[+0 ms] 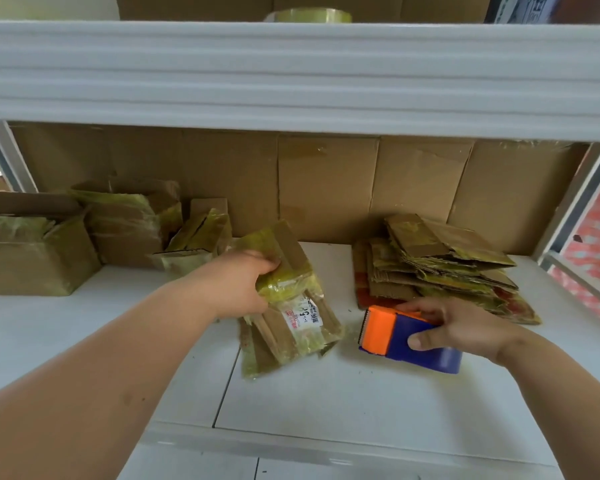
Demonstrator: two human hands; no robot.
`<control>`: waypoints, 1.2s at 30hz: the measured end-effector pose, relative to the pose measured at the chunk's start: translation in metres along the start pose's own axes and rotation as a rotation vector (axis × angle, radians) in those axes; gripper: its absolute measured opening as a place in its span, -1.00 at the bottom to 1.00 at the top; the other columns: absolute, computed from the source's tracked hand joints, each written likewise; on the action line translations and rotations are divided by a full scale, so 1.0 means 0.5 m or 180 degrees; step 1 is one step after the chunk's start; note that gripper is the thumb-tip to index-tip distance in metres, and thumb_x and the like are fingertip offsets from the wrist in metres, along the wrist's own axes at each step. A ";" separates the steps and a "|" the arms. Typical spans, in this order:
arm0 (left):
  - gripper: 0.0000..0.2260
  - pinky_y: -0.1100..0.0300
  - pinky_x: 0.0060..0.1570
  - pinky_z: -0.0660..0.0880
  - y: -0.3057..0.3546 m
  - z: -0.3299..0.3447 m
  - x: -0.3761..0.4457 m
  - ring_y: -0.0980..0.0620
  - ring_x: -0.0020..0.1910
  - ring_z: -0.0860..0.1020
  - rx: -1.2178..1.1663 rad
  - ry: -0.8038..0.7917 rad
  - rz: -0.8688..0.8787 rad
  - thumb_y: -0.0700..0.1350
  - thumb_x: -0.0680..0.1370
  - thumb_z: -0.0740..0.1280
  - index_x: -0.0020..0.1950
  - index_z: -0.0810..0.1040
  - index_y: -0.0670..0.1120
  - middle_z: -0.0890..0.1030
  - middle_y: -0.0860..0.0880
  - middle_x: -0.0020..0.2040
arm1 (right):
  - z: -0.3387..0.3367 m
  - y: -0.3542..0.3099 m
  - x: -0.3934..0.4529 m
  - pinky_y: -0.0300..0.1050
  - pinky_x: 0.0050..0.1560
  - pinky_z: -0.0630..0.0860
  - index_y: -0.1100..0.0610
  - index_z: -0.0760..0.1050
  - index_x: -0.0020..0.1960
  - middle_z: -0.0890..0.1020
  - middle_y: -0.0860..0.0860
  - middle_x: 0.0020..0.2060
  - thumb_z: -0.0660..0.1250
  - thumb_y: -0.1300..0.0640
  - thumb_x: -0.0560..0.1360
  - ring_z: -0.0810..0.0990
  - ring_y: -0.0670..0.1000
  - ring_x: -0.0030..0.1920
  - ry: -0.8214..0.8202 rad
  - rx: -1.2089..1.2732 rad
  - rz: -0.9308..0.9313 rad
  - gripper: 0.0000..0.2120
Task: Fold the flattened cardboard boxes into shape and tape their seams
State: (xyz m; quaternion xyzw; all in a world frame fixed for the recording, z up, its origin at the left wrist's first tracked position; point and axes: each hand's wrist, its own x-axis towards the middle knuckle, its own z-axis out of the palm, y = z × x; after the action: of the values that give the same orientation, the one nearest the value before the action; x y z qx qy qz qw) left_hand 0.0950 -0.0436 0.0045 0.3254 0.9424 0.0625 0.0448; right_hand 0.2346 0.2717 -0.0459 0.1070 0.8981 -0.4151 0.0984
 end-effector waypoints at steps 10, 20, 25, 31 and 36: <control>-0.22 0.05 0.48 0.23 0.048 0.050 -0.001 -0.07 0.56 0.12 0.0018 -0.0113 0.0195 0.01 0.57 0.32 0.63 -0.12 0.10 0.10 0.03 0.61 | -0.006 0.016 -0.099 0.02 0.11 0.60 -0.11 0.55 0.20 0.70 -0.14 -0.06 0.47 -0.20 0.23 0.66 -0.06 -0.04 0.0482 -0.0401 0.0240 -0.45; -0.50 -0.10 0.46 0.21 0.034 0.038 -0.048 0.07 0.47 0.28 -0.1185 0.0923 0.0473 0.22 0.52 0.27 0.45 0.41 0.17 0.36 0.18 0.47 | 0.017 -0.107 -0.173 -0.25 -0.10 0.55 -0.16 0.54 0.19 0.71 -0.19 -0.09 0.46 -0.14 0.24 0.68 -0.14 -0.06 0.0810 0.0284 -0.0469 -0.49; -0.79 0.32 0.06 0.42 0.061 -0.001 -0.095 0.24 0.15 0.52 -0.2638 0.0458 0.0411 0.12 0.61 0.28 0.17 0.61 0.13 0.60 0.22 0.12 | 0.039 -0.153 -0.174 -0.21 -0.06 0.56 -0.17 0.53 0.20 0.71 -0.19 -0.06 0.46 -0.16 0.24 0.67 -0.14 -0.04 0.0739 0.0236 -0.0634 -0.48; -0.81 0.15 0.05 0.47 0.079 -0.013 -0.112 0.16 -0.05 0.62 -0.2873 -0.0059 0.0094 0.10 0.55 0.37 0.03 0.65 0.03 0.68 0.08 -0.04 | 0.052 -0.180 -0.166 -0.22 -0.03 0.58 -0.19 0.54 0.16 0.71 -0.19 -0.05 0.48 -0.14 0.28 0.68 -0.13 -0.02 0.0646 0.0185 -0.0916 -0.55; -0.90 0.22 -0.13 0.48 0.098 -0.016 -0.109 0.23 -0.29 0.60 -0.3156 -0.0027 0.0033 -0.04 0.56 0.41 -0.05 0.65 -0.06 0.69 0.08 -0.21 | 0.034 -0.189 -0.152 -0.40 -0.13 0.54 -0.25 0.50 0.12 0.68 -0.28 -0.09 0.48 -0.14 0.41 0.65 -0.20 -0.04 0.0414 -0.0108 -0.1149 -0.69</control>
State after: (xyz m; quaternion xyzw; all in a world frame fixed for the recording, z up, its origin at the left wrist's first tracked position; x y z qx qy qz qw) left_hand 0.1664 -0.0399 0.0220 0.2699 0.7974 0.5022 0.1978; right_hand 0.2831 0.1904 0.0320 -0.0309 0.9140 -0.4030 -0.0340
